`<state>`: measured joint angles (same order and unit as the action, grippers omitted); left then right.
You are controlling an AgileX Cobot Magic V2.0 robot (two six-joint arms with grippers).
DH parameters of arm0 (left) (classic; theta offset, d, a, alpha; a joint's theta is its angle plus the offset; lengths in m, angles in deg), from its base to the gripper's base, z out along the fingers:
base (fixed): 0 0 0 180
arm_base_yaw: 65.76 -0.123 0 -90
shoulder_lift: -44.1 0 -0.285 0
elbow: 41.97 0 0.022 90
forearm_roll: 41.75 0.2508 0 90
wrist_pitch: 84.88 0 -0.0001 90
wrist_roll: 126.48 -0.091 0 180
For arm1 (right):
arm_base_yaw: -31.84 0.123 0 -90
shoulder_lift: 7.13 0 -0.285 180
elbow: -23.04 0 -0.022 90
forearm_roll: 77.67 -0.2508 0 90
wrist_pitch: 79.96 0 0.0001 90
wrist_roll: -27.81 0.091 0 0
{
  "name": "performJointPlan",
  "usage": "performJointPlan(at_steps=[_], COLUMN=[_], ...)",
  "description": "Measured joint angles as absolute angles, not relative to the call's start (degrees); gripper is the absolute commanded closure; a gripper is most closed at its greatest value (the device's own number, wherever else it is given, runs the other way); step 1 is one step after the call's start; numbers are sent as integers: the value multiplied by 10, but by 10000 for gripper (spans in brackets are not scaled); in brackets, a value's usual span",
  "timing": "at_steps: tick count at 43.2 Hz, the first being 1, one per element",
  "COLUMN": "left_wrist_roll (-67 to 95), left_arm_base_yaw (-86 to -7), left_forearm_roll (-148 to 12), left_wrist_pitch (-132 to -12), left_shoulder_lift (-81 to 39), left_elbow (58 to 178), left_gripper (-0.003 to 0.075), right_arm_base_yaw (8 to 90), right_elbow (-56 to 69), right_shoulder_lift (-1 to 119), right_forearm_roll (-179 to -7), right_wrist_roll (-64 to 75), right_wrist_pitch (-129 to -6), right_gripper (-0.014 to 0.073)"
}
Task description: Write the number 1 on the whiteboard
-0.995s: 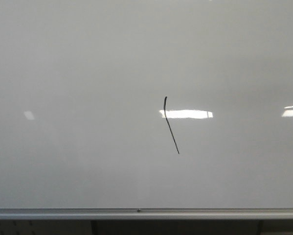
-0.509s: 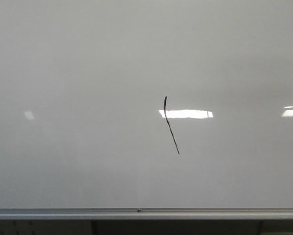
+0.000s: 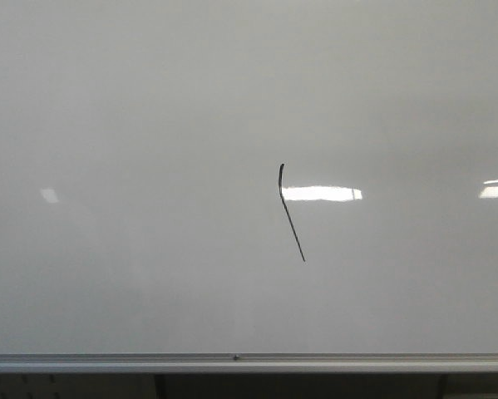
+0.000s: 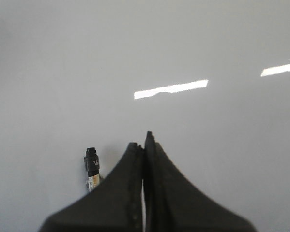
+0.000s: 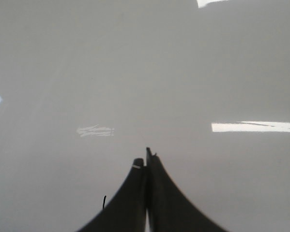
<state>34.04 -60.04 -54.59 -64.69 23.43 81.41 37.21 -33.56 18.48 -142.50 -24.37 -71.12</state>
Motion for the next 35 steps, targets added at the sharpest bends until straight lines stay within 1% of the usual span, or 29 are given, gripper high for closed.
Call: performJointPlan(at_steps=[6, 11, 16, 25, 31, 35], left_wrist_roll=[350, 429, 462, 472, 473, 473], left_arm_base_yaw=[-600, -600, -603, -630, -644, -647], left_forearm_roll=[-534, -465, -440, -436, -436, -438], left_wrist_pitch=[-652, -698, -740, -749, -767, -788], left_shoulder_lift=[237, 255, 292, 365, 366, 366], left_elbow=[810, 780, 733, 645, 604, 603], left_gripper=[741, 741, 741, 741, 741, 741], right_arm_base_yaw=[372, 372, 372, 372, 372, 372], right_elbow=[-336, -336, -336, -336, -336, -336], right_shoulder_lift=[185, 185, 185, 185, 185, 185], right_forearm_roll=[-1425, -1425, -1425, -1425, -1425, -1425], right_wrist_roll=[-244, -244, -242, -242, -242, -242], right_wrist_pitch=[-711, -711, -711, -711, -711, -711], right_gripper=[654, 654, 654, 654, 654, 654])
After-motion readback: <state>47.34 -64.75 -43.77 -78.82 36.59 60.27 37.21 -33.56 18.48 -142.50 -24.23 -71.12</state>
